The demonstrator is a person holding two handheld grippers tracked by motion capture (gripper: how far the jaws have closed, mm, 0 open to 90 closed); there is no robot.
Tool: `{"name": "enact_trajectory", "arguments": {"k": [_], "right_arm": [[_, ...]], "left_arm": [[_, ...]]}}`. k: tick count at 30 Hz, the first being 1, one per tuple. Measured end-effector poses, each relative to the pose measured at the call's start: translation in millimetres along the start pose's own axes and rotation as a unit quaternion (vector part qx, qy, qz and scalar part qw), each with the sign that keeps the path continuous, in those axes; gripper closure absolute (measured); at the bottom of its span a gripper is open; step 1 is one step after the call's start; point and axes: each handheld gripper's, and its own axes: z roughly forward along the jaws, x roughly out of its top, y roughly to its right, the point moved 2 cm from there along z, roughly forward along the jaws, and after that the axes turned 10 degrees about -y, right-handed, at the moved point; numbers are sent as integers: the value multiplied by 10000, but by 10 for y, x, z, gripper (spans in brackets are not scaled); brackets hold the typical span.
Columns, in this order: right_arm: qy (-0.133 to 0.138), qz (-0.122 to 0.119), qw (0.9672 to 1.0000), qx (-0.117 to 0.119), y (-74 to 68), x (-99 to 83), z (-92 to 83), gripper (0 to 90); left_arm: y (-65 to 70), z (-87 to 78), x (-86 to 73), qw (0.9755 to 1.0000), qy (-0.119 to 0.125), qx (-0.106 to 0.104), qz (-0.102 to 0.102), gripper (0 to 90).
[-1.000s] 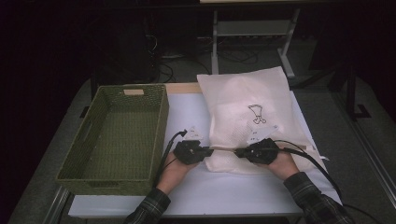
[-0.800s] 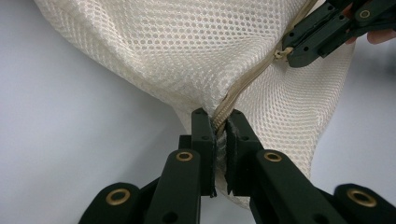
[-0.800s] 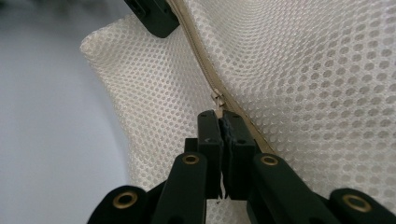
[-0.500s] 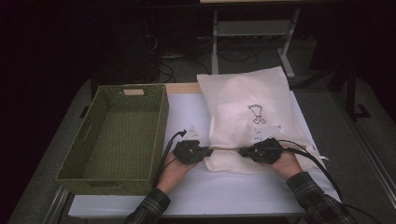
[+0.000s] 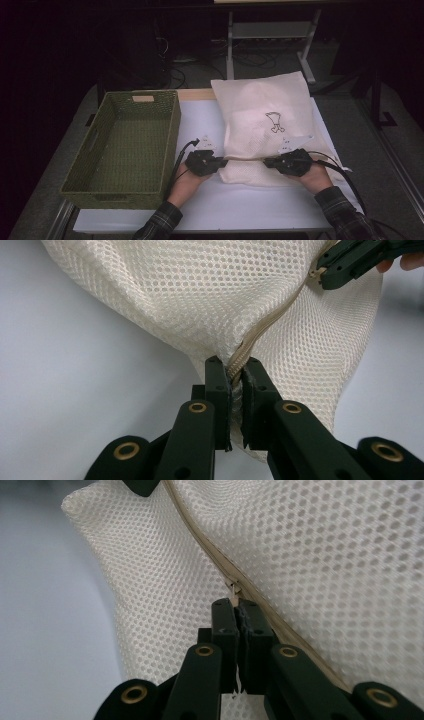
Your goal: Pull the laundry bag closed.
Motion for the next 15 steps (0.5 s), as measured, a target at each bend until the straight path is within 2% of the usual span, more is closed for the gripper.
{"name": "enact_trajectory", "arguments": {"k": [15], "right_arm": [[37,225,9997,-100,89,-167,-114,869]], "left_arm": [[-5,3,-3,10000,-22,-8,10,836]]}}
